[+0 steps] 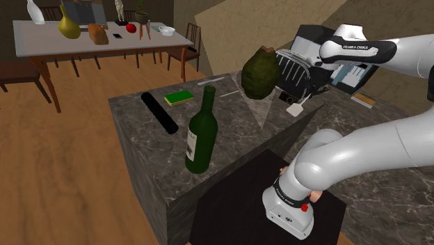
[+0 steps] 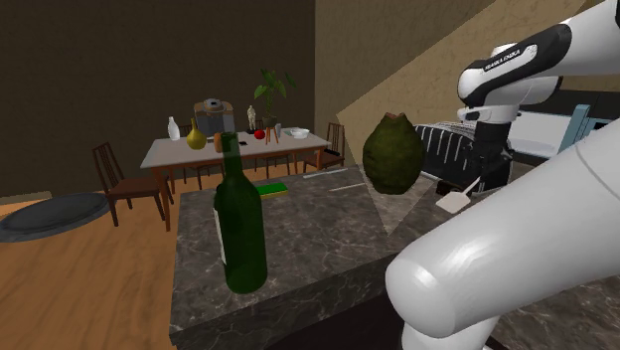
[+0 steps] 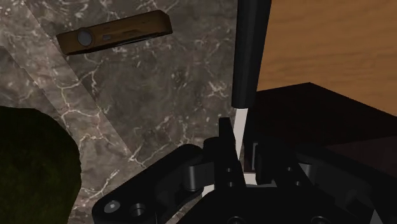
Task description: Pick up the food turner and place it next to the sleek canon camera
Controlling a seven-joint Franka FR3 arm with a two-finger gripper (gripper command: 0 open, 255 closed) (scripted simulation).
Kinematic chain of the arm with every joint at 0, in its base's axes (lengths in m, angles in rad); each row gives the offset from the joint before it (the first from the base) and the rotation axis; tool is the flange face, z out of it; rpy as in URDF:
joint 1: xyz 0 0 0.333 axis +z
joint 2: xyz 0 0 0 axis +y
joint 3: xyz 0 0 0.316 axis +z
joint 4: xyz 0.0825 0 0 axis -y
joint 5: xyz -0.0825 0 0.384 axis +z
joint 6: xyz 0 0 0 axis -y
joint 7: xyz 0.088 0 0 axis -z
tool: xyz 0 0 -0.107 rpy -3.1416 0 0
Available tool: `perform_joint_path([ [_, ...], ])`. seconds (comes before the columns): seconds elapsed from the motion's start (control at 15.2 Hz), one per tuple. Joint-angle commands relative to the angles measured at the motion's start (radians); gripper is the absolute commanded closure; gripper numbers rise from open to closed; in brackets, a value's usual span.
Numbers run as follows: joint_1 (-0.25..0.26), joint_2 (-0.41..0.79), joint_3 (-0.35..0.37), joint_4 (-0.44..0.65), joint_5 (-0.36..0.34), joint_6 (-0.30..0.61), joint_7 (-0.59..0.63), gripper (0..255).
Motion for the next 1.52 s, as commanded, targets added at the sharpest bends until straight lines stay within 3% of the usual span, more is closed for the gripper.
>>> perform_joint_path([
  [0.0, 0.024, 0.026, -0.050, 0.025, 0.002, 0.019, -0.030, 255],
  [0.73, 0.070, 0.072, -0.165, -0.068, -0.027, 0.173, -0.019, 255],
  [1.45, 0.165, 0.138, -0.320, -0.131, -0.043, 0.324, -0.016, 255],
])
